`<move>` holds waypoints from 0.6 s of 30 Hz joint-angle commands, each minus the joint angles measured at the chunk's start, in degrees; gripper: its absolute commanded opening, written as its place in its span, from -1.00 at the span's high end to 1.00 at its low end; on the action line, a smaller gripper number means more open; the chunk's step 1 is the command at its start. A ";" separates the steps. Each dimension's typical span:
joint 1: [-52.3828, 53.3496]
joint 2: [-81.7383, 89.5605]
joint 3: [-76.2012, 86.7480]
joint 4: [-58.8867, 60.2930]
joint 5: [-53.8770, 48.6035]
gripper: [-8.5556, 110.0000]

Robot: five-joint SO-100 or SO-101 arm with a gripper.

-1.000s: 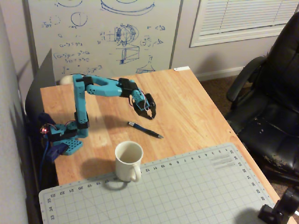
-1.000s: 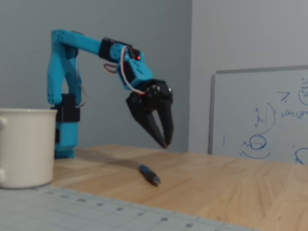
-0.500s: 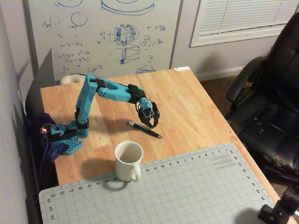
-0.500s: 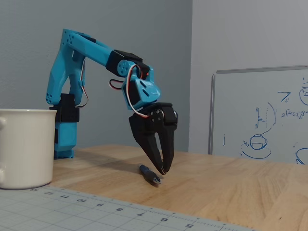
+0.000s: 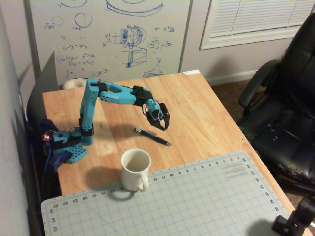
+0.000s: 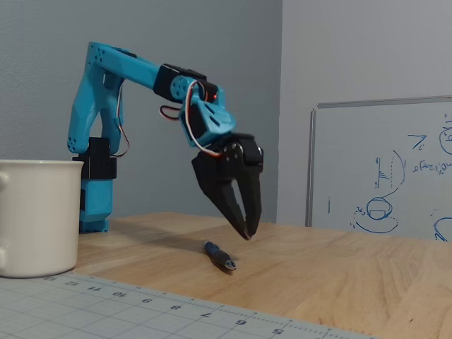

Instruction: Touch the pen.

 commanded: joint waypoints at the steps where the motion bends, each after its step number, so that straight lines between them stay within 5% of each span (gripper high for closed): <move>1: 0.09 6.86 -2.37 1.58 -0.44 0.85; 18: 1.14 10.55 7.47 6.42 0.26 0.85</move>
